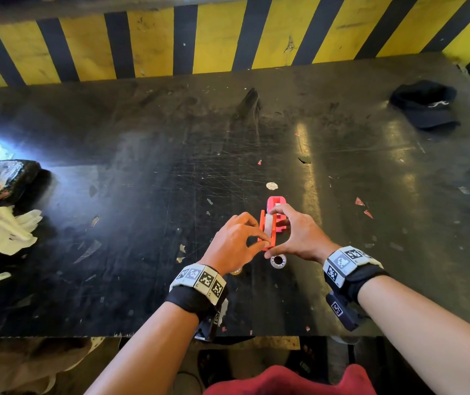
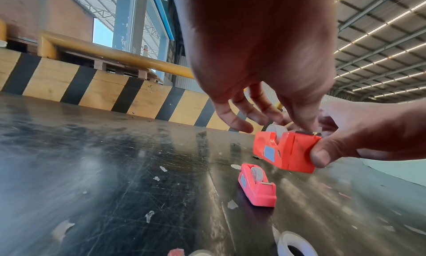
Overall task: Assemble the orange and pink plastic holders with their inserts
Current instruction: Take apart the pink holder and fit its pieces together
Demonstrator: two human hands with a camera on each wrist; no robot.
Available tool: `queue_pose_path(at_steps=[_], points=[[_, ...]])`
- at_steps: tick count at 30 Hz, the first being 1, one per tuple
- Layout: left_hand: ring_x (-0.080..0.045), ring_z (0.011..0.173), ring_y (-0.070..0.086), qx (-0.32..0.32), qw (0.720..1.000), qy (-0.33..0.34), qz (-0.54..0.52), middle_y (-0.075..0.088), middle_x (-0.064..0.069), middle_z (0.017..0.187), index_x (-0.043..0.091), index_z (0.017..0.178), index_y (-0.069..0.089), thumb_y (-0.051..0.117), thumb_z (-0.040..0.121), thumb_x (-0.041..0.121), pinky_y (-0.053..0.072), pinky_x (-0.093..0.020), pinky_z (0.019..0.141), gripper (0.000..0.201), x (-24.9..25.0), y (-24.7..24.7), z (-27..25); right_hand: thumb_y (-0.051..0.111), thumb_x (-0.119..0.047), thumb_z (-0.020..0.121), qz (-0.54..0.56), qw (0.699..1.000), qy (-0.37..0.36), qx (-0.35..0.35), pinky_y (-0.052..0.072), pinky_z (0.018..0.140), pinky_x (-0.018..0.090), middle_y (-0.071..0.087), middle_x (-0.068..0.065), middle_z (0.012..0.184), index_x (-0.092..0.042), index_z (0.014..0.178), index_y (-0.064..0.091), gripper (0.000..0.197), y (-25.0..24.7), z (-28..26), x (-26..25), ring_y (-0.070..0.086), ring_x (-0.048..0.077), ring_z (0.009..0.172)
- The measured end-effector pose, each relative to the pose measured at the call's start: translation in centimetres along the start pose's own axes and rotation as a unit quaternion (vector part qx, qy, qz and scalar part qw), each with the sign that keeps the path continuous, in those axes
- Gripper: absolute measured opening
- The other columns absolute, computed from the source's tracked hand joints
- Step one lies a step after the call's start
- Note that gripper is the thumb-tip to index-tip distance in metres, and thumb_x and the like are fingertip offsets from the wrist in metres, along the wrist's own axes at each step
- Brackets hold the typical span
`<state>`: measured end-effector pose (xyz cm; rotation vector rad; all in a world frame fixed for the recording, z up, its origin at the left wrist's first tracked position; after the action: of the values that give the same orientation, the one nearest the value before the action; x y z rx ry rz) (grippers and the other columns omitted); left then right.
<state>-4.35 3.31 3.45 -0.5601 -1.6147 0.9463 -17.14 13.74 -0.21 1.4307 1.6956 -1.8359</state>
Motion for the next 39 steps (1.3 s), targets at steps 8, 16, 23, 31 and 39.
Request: queue_pose_path(at_steps=[8,16,23,31,39], points=[[-0.008,0.089,0.062,0.046,0.998,0.042,-0.028,0.077,0.011,0.102,0.036,0.102,0.084,0.081,0.087,0.035,0.055,-0.031,0.083,0.016,0.1,0.0,-0.5,0.104,-0.046,0.048,-0.005,1.0,-0.006,0.007,0.05,0.09,0.015,0.065,-0.002,0.129,-0.025,0.136,0.05,0.104,-0.3,-0.2,0.1,0.064,0.014,0.111],[-0.008,0.089,0.067,0.028,0.997,0.022,-0.074,0.077,0.014,0.102,0.035,0.101,0.084,0.081,0.086,0.036,0.059,-0.033,0.082,0.015,-0.2,0.1,-0.5,0.103,-0.048,0.047,-0.014,1.0,-0.014,0.01,0.041,0.084,0.005,0.066,-0.002,0.127,-0.024,0.136,0.051,0.106,-0.2,-0.6,-0.1,0.065,0.012,0.11],[-0.009,0.085,0.076,0.05,0.98,-0.035,-0.188,0.073,0.005,0.098,0.02,0.098,0.079,0.093,0.075,0.022,0.066,-0.033,0.079,0.027,-0.4,0.0,-0.5,0.103,-0.048,0.048,-0.013,1.0,-0.019,0.019,0.042,0.086,0.004,0.064,-0.005,0.13,-0.025,0.136,0.051,0.105,-0.4,-1.1,-0.4,0.063,0.008,0.109],[-0.01,0.1,0.075,-0.032,0.957,-0.14,-0.252,0.063,0.004,0.137,0.025,0.14,0.049,0.096,0.07,0.027,0.063,-0.026,0.084,0.084,-1.7,1.5,-0.3,0.104,-0.045,0.048,-0.012,0.999,-0.036,0.013,0.05,0.095,0.023,0.065,-0.003,0.13,-0.03,0.135,0.047,0.105,-0.8,-1.6,-1.1,0.066,0.013,0.113],[-0.014,0.091,0.079,-0.065,0.939,-0.164,-0.294,0.07,0.004,0.128,0.024,0.131,0.057,0.094,0.071,0.037,0.065,-0.036,0.083,0.072,-2.0,1.8,0.1,0.105,-0.041,0.049,0.003,0.999,-0.04,0.01,0.047,0.104,0.029,0.055,0.006,0.152,-0.034,0.147,0.033,0.122,-0.5,-2.3,-1.0,0.061,0.021,0.13]])
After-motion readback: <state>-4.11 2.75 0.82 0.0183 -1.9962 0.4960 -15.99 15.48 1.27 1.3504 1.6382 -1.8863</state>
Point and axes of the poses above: each hand's wrist, its own z-axis towards the middle knuckle, its own y-axis out of the palm, x = y × z, the point moved 7 cm from there along z, towards the middle knuckle
